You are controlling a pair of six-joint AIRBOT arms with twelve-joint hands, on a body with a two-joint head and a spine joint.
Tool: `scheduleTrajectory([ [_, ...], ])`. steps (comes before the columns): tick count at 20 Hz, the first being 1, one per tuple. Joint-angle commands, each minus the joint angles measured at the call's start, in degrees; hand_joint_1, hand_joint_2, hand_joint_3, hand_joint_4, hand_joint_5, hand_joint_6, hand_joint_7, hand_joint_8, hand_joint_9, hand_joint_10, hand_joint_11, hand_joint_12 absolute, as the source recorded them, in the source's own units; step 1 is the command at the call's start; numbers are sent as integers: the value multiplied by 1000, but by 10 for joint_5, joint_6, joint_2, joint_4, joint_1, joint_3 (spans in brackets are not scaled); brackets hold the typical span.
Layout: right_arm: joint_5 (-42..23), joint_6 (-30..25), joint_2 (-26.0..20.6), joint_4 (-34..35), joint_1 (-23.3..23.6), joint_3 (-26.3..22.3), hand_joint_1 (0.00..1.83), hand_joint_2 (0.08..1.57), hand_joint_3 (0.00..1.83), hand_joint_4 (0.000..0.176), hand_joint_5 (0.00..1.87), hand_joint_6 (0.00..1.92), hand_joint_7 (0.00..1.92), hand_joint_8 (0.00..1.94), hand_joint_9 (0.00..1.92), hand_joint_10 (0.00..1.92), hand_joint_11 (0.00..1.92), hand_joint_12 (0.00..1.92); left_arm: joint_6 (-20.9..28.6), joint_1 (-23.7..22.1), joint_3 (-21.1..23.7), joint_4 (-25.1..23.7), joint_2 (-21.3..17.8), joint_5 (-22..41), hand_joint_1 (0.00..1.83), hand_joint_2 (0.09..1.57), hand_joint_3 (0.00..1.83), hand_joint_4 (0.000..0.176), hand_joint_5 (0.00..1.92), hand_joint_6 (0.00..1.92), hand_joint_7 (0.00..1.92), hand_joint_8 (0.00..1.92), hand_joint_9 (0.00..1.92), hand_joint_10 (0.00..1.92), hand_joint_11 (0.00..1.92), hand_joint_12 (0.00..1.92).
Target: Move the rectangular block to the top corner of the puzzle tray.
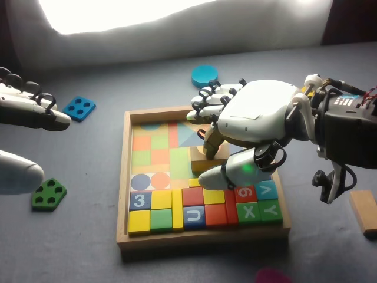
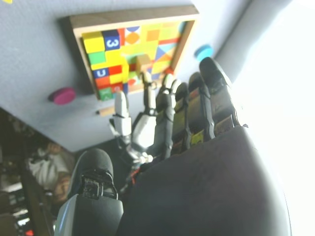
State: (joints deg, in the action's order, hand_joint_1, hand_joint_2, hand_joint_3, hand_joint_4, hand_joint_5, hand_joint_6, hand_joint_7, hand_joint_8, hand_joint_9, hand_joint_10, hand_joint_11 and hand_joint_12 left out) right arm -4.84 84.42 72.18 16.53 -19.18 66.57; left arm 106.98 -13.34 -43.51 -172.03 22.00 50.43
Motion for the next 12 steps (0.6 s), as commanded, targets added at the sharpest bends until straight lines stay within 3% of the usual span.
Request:
scheduleTrajectory([
  [1,-56,1,-2,0,3,0,0,1166,2,0,744,164,155,5,0,0,0,0,2,-8,1,-5,1,-47,0,1259,1,32,174,3,128,0,96,0,0,442],
  [5,-54,2,-2,0,1,0,0,1166,2,0,739,158,159,6,0,0,0,0,2,-8,1,-5,1,-47,0,1252,0,40,174,2,128,2,100,2,0,461],
  [12,-53,17,-2,0,-9,1,0,1172,4,0,726,148,147,1,0,0,0,0,2,-8,1,-5,1,-47,0,1258,1,35,160,0,108,0,95,0,0,475],
])
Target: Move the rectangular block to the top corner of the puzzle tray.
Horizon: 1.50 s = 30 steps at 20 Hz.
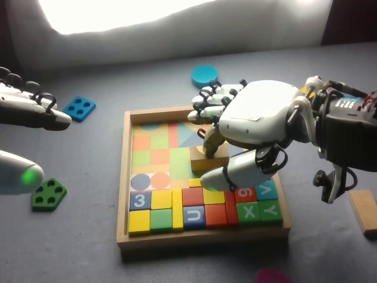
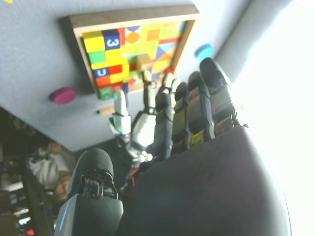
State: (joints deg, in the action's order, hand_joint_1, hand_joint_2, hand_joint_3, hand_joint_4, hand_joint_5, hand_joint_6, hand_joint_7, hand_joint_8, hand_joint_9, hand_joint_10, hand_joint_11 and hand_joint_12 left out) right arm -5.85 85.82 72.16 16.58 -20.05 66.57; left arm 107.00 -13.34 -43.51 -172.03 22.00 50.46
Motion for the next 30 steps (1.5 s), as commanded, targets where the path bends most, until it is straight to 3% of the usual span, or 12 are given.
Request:
scheduleTrajectory([
  [1,-43,4,-2,0,-1,3,0,1175,5,0,724,147,146,1,0,0,0,0,2,-8,1,-5,1,-48,0,1259,1,33,159,0,111,1,98,2,0,477],
  [2,-43,4,-2,0,-2,6,0,1176,6,0,724,146,146,0,0,0,0,0,2,-8,1,-5,1,-48,0,1257,0,39,150,0,103,0,95,0,0,475],
  [10,-43,4,-2,0,-6,43,0,1183,7,0,729,146,152,0,0,0,0,0,2,-8,1,-5,1,-48,0,1257,0,31,173,4,111,1,77,1,0,414],
  [21,-55,4,6,0,-9,98,0,1184,5,0,702,133,154,1,0,0,0,0,2,-9,2,-5,1,-48,0,1257,0,38,161,1,100,1,83,2,0,474],
  [30,-66,5,12,0,2,109,0,1178,1,0,691,127,166,13,0,0,0,0,2,-9,3,-5,1,-48,0,1260,0,37,177,2,111,3,88,5,0,493],
])
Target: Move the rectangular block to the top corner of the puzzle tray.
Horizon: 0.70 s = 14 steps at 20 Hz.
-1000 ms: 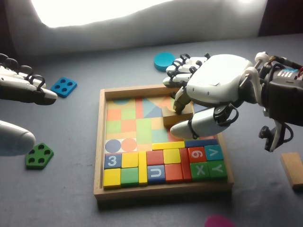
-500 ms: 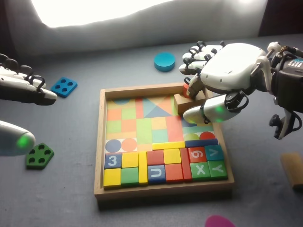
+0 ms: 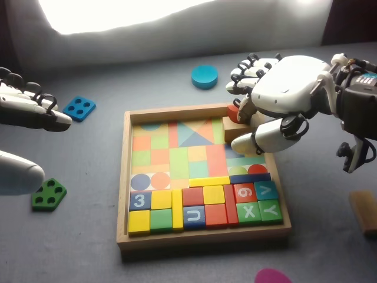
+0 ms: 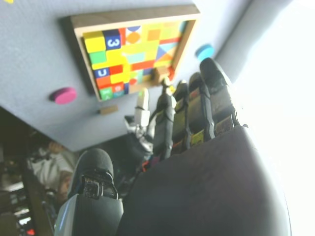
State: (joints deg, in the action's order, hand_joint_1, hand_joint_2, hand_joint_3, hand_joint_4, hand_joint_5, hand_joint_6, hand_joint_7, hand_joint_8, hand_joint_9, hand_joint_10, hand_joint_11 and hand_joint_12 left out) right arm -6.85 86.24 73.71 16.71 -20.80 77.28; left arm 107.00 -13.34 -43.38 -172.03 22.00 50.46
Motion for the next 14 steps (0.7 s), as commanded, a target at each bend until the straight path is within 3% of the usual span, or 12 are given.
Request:
scheduleTrajectory([
  [1,-57,0,-3,-2,12,1,0,1178,2,0,690,127,165,12,0,0,0,0,2,-9,2,-5,1,-48,0,1261,0,35,171,2,110,2,84,2,0,469],
  [12,-57,-6,-20,-1,36,-34,0,1178,1,0,700,127,158,6,0,0,0,0,2,-9,2,-5,1,-48,0,1261,0,36,182,5,114,3,94,4,0,497],
  [14,-50,-6,-25,-1,34,-40,0,1176,0,0,700,126,167,9,0,0,0,0,2,-9,2,-5,1,-48,0,1266,1,29,171,1,108,0,79,3,0,450],
])
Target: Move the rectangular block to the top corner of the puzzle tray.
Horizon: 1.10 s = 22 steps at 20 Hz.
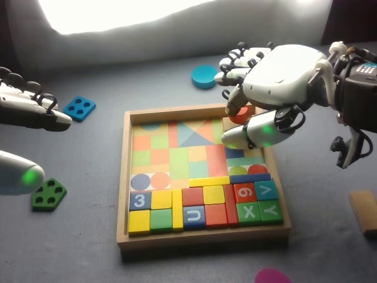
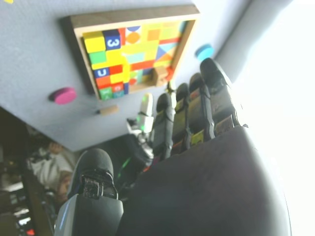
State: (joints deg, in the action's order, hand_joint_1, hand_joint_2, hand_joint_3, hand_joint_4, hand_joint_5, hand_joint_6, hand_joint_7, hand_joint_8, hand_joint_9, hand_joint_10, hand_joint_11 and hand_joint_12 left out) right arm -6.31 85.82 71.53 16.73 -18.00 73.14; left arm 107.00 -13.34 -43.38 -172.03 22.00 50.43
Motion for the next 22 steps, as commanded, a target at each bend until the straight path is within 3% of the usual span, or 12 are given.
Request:
scheduleTrajectory([
  [1,-50,-2,-7,-1,6,-3,0,1178,1,0,696,124,156,3,0,0,0,0,2,-9,2,-5,1,-47,0,1260,0,33,177,2,117,2,87,5,0,457],
  [3,-46,-2,-15,0,4,-12,0,1180,2,0,680,117,138,0,0,0,0,0,2,-9,2,-5,1,-47,0,1258,0,37,194,6,131,4,105,9,0,533],
  [22,-41,14,-17,-1,-11,-15,0,1173,0,0,701,123,171,9,0,0,0,0,2,-9,2,-5,1,-47,0,1257,0,34,173,2,116,2,83,4,0,461],
])
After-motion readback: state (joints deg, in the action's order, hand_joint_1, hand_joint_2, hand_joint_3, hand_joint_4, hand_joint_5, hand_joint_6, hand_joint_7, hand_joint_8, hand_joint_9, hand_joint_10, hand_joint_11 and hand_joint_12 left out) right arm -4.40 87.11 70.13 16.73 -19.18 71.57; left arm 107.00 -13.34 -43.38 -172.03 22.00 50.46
